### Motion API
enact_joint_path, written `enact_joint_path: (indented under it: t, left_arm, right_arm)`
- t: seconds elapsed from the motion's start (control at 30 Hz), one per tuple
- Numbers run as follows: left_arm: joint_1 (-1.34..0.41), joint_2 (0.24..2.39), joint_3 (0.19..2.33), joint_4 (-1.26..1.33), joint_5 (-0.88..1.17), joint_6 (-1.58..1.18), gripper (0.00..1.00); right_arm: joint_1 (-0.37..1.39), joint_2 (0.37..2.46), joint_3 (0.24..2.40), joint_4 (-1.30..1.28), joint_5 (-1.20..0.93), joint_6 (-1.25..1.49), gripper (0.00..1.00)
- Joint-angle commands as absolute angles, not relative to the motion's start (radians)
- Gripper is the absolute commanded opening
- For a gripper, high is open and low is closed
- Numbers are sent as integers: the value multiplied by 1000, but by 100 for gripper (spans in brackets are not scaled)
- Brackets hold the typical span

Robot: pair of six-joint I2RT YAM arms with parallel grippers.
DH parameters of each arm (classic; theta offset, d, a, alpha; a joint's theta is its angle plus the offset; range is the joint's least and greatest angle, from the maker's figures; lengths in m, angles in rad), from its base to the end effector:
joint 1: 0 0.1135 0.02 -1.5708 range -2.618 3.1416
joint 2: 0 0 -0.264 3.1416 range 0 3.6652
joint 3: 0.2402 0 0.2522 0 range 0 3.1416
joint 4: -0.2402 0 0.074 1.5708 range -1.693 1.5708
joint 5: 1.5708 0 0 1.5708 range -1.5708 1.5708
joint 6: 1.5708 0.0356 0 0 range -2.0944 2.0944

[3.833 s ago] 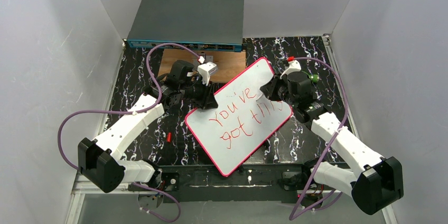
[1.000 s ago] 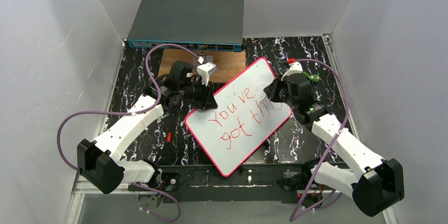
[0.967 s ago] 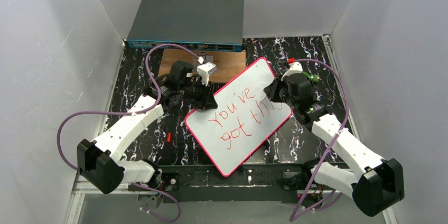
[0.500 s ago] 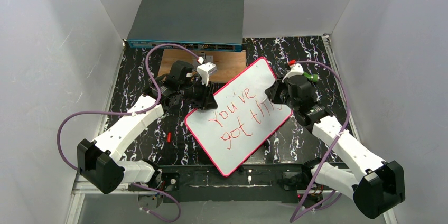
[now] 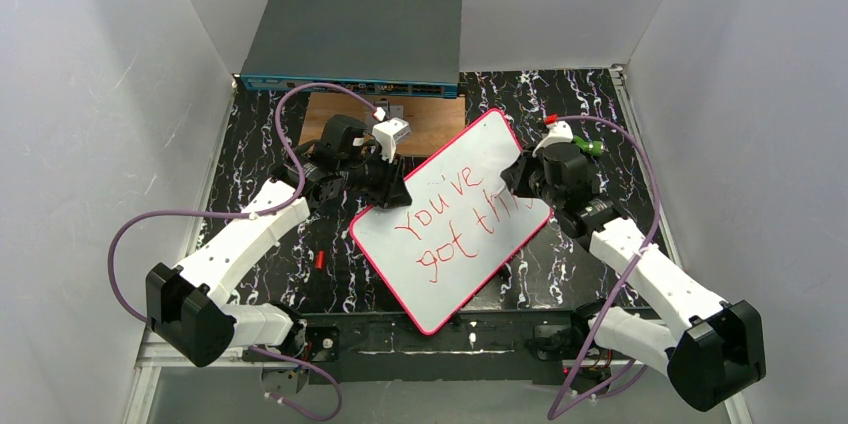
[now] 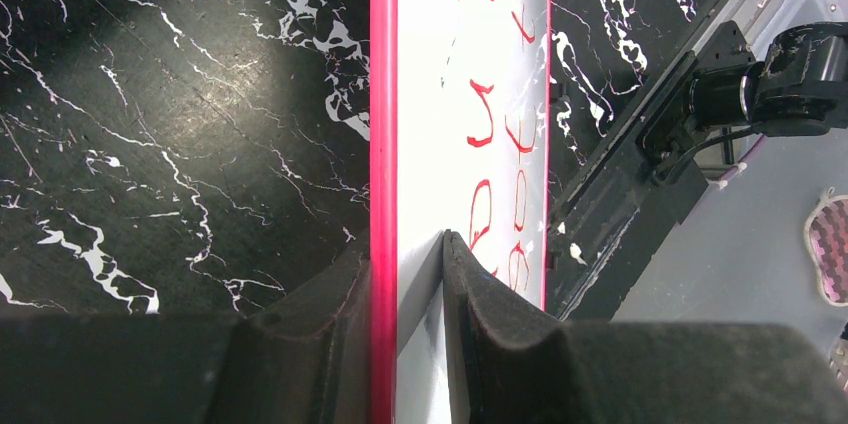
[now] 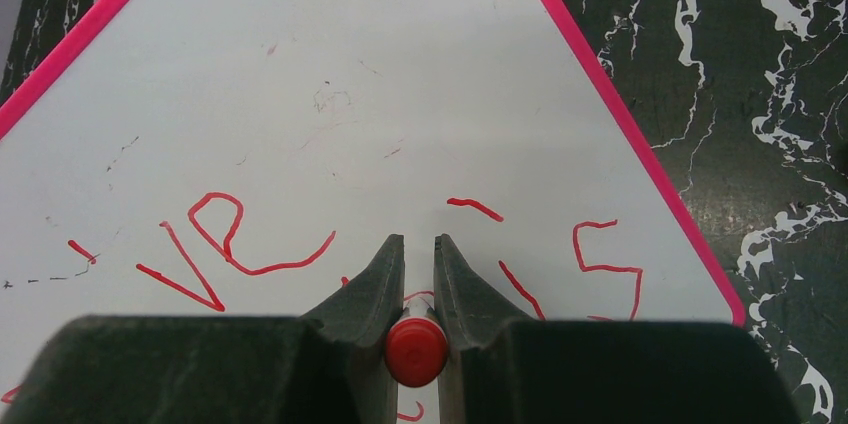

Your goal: Write a sentence on the whiteboard

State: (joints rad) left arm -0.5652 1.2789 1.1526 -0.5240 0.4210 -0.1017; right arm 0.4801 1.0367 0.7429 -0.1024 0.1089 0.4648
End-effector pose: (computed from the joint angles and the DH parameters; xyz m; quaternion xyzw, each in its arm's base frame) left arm 0.2281 -0.1619 0.3305 0.2916 0.8314 -0.3191 0.3492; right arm 0.2132 0.1067 0.2850 0.0238 0.8314 0.2114 0.5133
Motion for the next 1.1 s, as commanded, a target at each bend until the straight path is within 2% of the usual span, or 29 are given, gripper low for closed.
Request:
enact_joint_path:
  t: [0.0,1.07]
  left_arm:
    - [-560,1254,1139,-545,282,-5,0]
    - [-560,1255,1134,-537,281,-5,0]
  right_arm:
    - [485,1054,784,-65,106,456,1]
    - [542,1071,756,-27,35,499,1]
